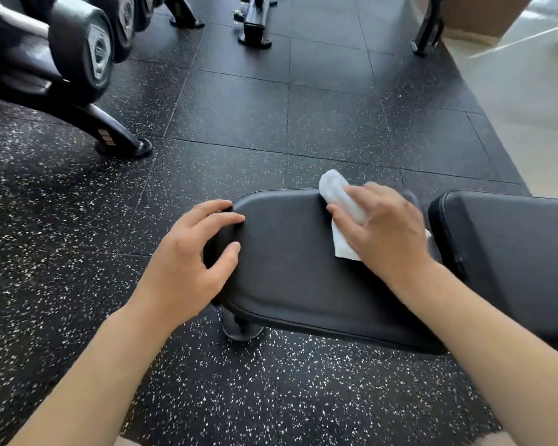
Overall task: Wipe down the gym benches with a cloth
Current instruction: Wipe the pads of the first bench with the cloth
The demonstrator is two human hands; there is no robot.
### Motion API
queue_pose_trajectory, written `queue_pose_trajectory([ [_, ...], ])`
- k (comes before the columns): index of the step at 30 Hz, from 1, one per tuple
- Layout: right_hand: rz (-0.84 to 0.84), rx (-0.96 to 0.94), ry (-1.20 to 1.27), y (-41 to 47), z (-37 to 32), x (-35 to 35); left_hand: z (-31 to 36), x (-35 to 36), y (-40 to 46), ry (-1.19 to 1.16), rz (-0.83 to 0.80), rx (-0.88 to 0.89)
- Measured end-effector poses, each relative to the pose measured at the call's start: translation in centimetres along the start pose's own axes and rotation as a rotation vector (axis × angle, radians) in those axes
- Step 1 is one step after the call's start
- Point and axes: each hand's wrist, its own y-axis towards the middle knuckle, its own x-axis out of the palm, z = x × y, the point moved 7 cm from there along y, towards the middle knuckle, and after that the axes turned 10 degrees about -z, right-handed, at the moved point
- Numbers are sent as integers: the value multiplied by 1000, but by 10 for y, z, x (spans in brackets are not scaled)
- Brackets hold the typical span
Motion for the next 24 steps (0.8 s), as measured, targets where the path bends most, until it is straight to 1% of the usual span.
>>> queue_pose_trajectory([
  [2, -13, -130, 12, -12, -45, 8, -3, -5, -4, 12, 3, -5],
  [5, -70, -413, 75, -44, -107, 23, -8, -13, -7, 31, 14, -8],
  [7, -105, -544, 100, -62, -126, 27, -11, -16, -9, 35, 30, -16],
  [9, -127, -615, 94, -64, -128, 27, -11, -16, -11, 43, 33, -9],
  [10, -119, -602, 80, -55, -120, 25, -9, -16, -12, 48, 33, -6],
  [11, -81, -533, 52, -40, -106, 22, -9, -16, -12, 50, 32, -7],
  [13, -7, -262, -3, 2, -57, 12, -9, -15, -12, 48, 32, -19],
  [15, -14, -32, -19, 34, -4, 5, -8, -14, -12, 50, 33, -29],
  [17, -23, 52, -3, 43, 14, 3, -5, -11, -12, 55, 22, -33],
  [18, -35, 50, -5, 41, 6, 3, -3, -9, -11, 57, 16, -34],
  [20, -53, -36, -31, 25, -28, 8, -2, -8, -9, 57, 17, -28],
  [22, -44, -199, -21, -5, -74, 12, -3, -8, -6, 50, 28, -23],
  [24, -95, -408, 46, -36, -110, 19, -4, -8, -3, 44, 39, -26],
])
